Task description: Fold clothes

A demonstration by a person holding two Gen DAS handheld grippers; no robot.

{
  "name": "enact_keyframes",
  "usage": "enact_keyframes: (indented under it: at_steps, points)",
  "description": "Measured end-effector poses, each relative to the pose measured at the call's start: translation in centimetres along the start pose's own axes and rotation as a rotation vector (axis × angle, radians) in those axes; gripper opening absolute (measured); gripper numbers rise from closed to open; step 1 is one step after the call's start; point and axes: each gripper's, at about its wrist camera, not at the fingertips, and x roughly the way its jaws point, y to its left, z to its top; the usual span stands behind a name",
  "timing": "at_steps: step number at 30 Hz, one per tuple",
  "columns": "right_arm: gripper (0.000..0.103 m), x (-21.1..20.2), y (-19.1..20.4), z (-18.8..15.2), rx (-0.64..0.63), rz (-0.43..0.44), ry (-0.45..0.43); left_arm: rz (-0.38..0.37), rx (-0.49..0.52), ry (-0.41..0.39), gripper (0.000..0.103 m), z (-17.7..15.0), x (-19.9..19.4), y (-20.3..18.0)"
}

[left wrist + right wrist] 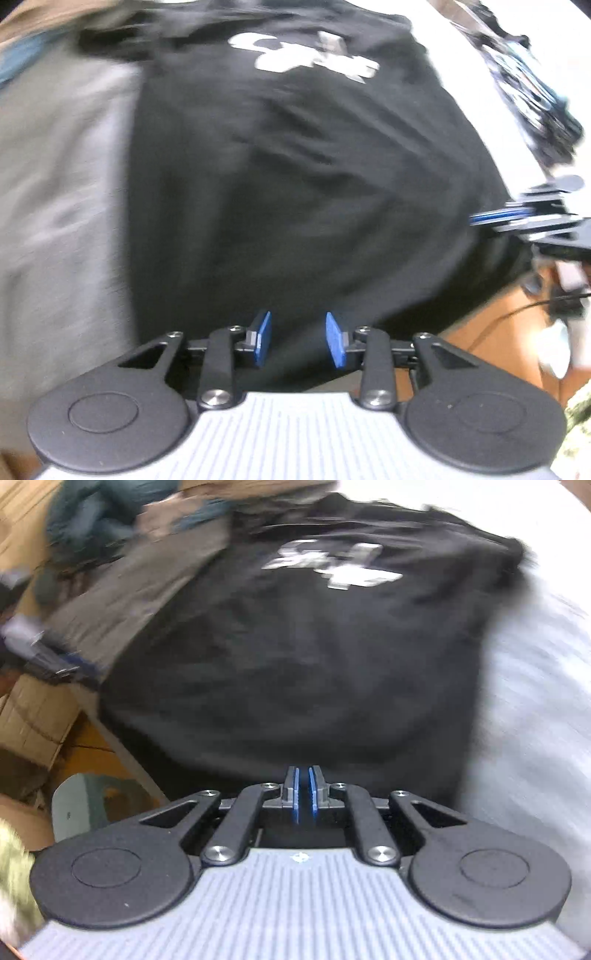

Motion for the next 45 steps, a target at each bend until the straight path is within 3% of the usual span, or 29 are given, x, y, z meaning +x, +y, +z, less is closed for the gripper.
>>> enact_keyframes:
  at_steps: [1, 3, 5, 11, 13, 16, 20, 22, 24, 26, 29, 30, 32, 35, 38, 42, 44, 45]
  points:
    - [0.006, 0.5, 0.3, -0.3, -0.016, 0.022, 0.010, -0.002, 0.036, 0.021, 0.034, -0.4, 1.2, -0.7]
    - [0.005, 1.4, 0.7, -2.3, -0.064, -0.019, 0.075, 0.038, 0.092, 0.071, 0.033, -2.2, 2.7, -0.6]
    - [0.003, 1.2, 0.4, -4.5, -0.094, -0.064, 0.122, 0.050, 0.082, 0.105, 0.032, -3.7, 2.8, 0.5]
    - [0.004, -4.5, -4.9, -9.4, 0.075, -0.270, 0.293, 0.023, -0.007, 0.029, 0.034, -1.8, -0.4, 1.7]
    - [0.006, -6.6, -5.6, -8.9, 0.105, -0.291, 0.258, 0.013, -0.037, -0.002, 0.037, -0.9, -1.5, 2.1]
    - [0.006, -8.1, -4.6, -5.7, 0.083, -0.228, 0.101, -0.001, -0.081, -0.049, 0.044, 0.3, -3.2, 2.6]
    - [0.006, -4.2, -3.4, -0.1, -0.009, -0.144, -0.033, -0.005, -0.033, -0.108, 0.044, 4.4, -1.2, 1.8]
    - [0.005, -1.3, -3.7, 2.3, -0.052, -0.127, -0.043, 0.036, -0.008, -0.117, 0.044, 5.1, 0.0, 2.3]
    - [0.004, 0.2, -5.3, 3.1, -0.062, -0.175, -0.017, 0.074, -0.050, -0.088, 0.042, 4.9, 0.6, 4.8]
    - [0.004, -0.6, -8.3, 1.8, 0.003, -0.247, 0.013, 0.099, -0.107, -0.057, 0.032, 4.5, 0.7, 7.5]
    - [0.002, -2.8, -12.5, 0.3, 0.130, -0.418, 0.082, 0.112, -0.162, -0.071, 0.042, 4.8, -1.8, 9.7]
    - [0.007, -3.7, -13.7, 0.0, 0.177, -0.488, 0.110, 0.120, -0.170, -0.087, 0.044, 5.0, -2.7, 10.0]
    - [0.008, -5.8, -14.6, 0.7, 0.233, -0.535, 0.073, 0.094, -0.193, -0.134, 0.045, 6.6, -3.4, 10.8]
    - [0.008, -6.3, -12.6, 4.8, 0.223, -0.456, -0.072, 0.021, -0.240, -0.213, 0.046, 9.9, -2.8, 11.7]
    - [0.008, -1.9, -9.4, 9.6, 0.147, -0.295, -0.159, 0.000, -0.282, -0.271, 0.046, 13.6, -0.2, 13.0]
    - [0.007, 6.1, -7.3, 16.1, 0.094, -0.078, -0.183, 0.011, -0.355, -0.298, 0.045, 15.5, 2.0, 16.3]
    - [0.006, 8.2, -7.5, 17.4, 0.099, -0.046, -0.162, 0.001, -0.410, -0.302, 0.035, 14.9, 1.6, 19.1]
    - [0.007, 9.2, -8.3, 17.8, 0.113, -0.072, -0.130, -0.002, -0.443, -0.305, 0.028, 14.5, 1.1, 20.4]
